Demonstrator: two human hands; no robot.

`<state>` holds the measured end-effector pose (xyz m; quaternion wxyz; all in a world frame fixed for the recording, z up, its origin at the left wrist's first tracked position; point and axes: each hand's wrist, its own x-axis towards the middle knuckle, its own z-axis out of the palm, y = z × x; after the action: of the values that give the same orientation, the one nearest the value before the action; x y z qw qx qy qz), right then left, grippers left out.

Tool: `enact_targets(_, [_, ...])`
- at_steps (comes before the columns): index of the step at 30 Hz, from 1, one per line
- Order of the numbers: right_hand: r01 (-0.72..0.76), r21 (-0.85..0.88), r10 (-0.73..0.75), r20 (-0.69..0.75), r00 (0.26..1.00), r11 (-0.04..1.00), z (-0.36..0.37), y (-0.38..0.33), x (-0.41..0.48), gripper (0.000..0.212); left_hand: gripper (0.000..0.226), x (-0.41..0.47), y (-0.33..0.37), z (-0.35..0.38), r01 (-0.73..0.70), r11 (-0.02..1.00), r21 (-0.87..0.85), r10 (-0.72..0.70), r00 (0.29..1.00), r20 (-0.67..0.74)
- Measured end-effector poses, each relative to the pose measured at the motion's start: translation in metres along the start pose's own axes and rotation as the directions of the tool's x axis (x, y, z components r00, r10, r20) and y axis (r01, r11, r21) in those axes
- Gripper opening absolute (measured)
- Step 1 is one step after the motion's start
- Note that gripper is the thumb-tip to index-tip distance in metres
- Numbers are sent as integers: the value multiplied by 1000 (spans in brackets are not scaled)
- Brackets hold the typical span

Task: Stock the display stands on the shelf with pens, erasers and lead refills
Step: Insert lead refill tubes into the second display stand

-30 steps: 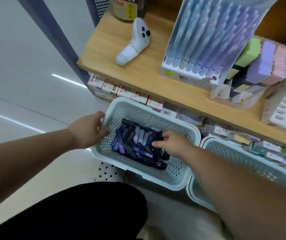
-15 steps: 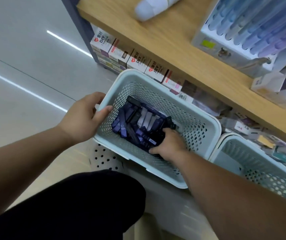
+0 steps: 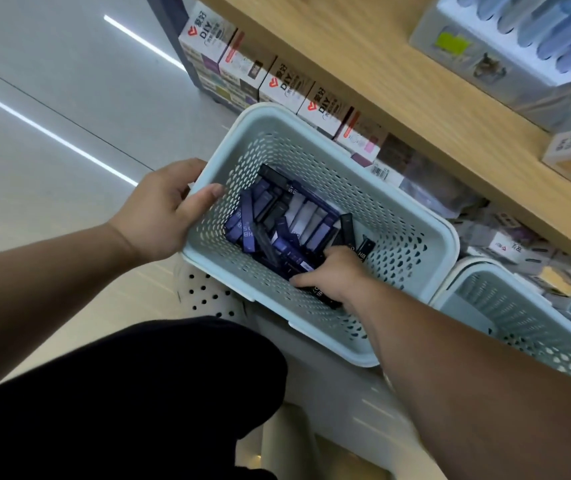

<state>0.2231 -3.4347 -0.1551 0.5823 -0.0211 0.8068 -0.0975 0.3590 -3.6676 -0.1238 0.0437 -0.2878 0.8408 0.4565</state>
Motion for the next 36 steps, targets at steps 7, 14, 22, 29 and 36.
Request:
enact_targets(7, [-40,409,87,-97,992,912,25,-6,3,39,32,0,-1,0,5,1000,16,-5,1000,11])
enact_targets(14, [22,615,144,-219,965,788,29,-9,17,58,35,1,-4,0,-9,999,30,8,999,37])
enact_targets(22, [60,695,227,-314,922,716,33,-35,27,38,28,-1,-5,1,10,1000,22,-11,999,40])
enact_targets(29, [68,691,169,-269,948,719,18,-44,33,46,34,0,-3,1,9,1000,26,-10,999,46])
enact_targets(36, [36,659,189,-266,945,751,27,-46,35,45,49,-1,1,-1,2,998,58,-5,998,61])
